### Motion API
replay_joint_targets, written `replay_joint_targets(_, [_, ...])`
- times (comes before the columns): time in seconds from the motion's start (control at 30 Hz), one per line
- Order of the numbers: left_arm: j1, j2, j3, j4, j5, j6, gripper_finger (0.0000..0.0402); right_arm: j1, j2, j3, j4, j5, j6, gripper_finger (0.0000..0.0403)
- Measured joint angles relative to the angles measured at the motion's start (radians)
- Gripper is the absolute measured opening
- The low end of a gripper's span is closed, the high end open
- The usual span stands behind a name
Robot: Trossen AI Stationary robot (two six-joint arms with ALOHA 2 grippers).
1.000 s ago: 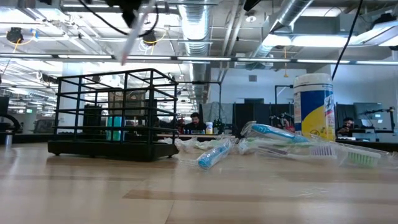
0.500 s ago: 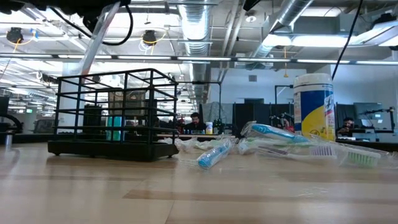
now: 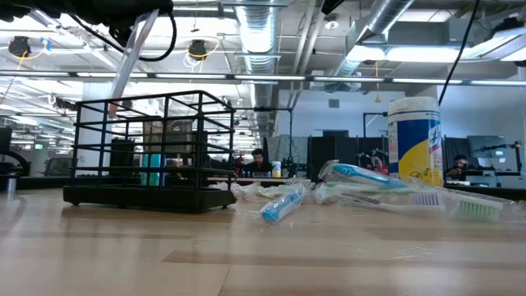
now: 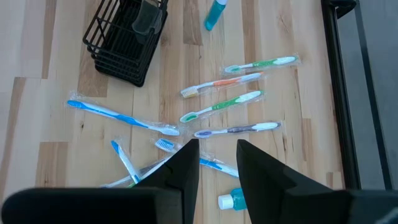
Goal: Pick & Place toothbrushing station
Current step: Put the right orange toothbrush into the wire organizer
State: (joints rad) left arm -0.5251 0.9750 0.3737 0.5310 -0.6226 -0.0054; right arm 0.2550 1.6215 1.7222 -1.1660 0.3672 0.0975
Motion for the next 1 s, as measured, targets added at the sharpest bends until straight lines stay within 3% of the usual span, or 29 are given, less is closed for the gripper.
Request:
replay_joint_targets(0.2, [-0.026, 0.021, -0.031, 0.060, -0.025, 0.001, 0.0006, 0.000, 0.000, 0.000, 0.000, 0.000, 0.000, 0.0098])
replay_joint_targets(0.5, [-0.065, 0.021, -0.185, 0.352, -0.043, 0.063, 0.0006, 0.000, 0.000, 0.000, 0.000, -0.001, 0.001, 0.0098])
replay_joint_targets(1.0, [-0.076, 0.023, -0.305, 0.486, -0.043, -0.006, 0.0006, 0.000, 0.000, 0.000, 0.000, -0.002, 0.001, 0.0098])
